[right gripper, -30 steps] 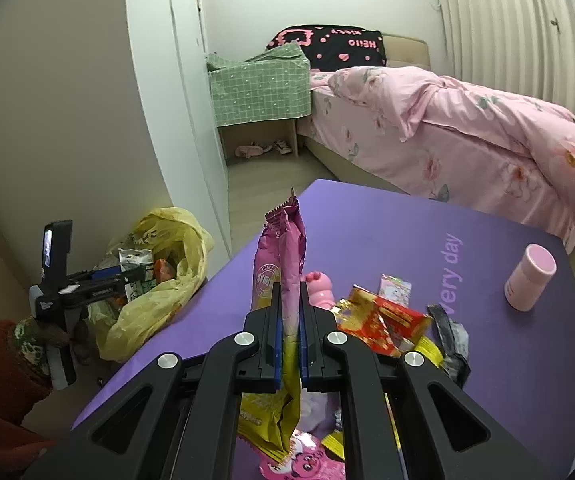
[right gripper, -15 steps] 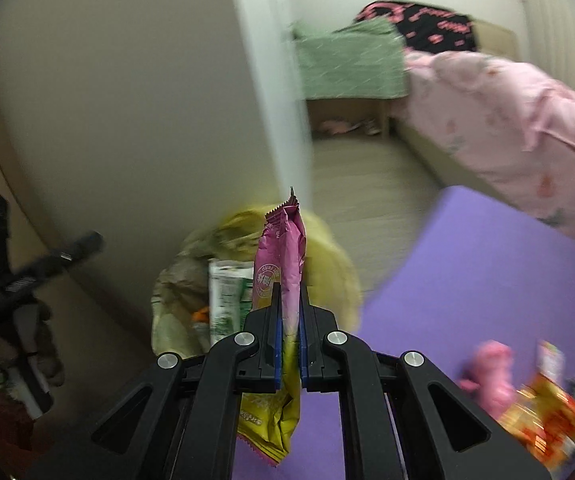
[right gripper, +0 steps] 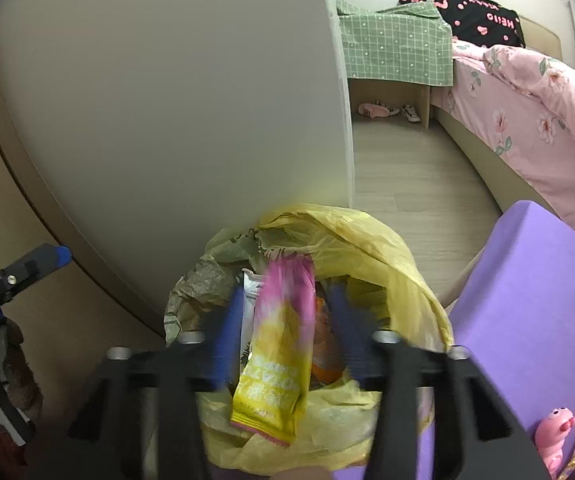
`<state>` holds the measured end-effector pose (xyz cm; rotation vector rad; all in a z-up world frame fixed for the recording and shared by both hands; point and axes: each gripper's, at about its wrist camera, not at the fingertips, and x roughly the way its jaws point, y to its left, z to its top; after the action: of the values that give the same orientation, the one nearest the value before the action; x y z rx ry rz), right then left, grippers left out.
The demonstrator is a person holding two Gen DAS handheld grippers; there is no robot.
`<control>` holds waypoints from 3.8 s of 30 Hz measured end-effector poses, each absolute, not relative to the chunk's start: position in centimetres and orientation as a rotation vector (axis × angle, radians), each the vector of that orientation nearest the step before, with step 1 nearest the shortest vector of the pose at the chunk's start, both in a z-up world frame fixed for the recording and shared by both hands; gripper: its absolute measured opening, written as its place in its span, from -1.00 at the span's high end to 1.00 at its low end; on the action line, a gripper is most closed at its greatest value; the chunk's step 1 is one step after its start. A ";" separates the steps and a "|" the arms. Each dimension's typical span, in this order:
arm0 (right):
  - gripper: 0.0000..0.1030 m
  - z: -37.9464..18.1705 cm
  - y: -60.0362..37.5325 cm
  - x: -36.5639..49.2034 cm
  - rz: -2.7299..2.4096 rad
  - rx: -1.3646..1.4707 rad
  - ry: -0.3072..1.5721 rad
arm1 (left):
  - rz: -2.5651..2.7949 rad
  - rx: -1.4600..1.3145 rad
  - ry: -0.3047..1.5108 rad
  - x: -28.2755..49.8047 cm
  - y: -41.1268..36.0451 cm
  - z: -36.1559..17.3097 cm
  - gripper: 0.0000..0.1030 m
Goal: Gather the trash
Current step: 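Carry the milk carton and pink wrapper into the yellow bag and release both, then move both tools back over the table, then grasp the clear plastic tray with the left tool while the right tool grasps the pink lollipop card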
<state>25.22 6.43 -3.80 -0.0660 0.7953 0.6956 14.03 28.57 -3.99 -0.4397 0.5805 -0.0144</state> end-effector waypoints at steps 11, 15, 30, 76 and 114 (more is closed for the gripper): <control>0.09 -2.4 -1.4 20.5 0.558 -0.084 0.764 | -0.110 -0.379 0.630 15.1 24.1 -4.6 -0.52; 0.09 -2.7 -5.1 17.7 0.472 -0.129 0.751 | -0.171 -0.355 0.671 15.8 21.5 -5.3 -0.52; 0.08 -4.8 -20.2 10.4 0.127 0.021 0.750 | -0.348 -0.262 0.810 18.7 12.0 -8.1 -0.52; 0.09 -9.9 -19.8 3.3 0.461 -0.118 0.946 | -0.638 -0.008 0.982 18.6 -1.4 -10.3 0.77; 0.11 -5.2 -19.0 5.7 0.395 -0.030 0.796 | -0.620 -0.026 0.900 16.1 0.9 -7.9 0.86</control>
<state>5.73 -19.03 -5.22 -0.0305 0.7956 0.3950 16.09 0.92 -7.87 -0.0263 0.8995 -0.6197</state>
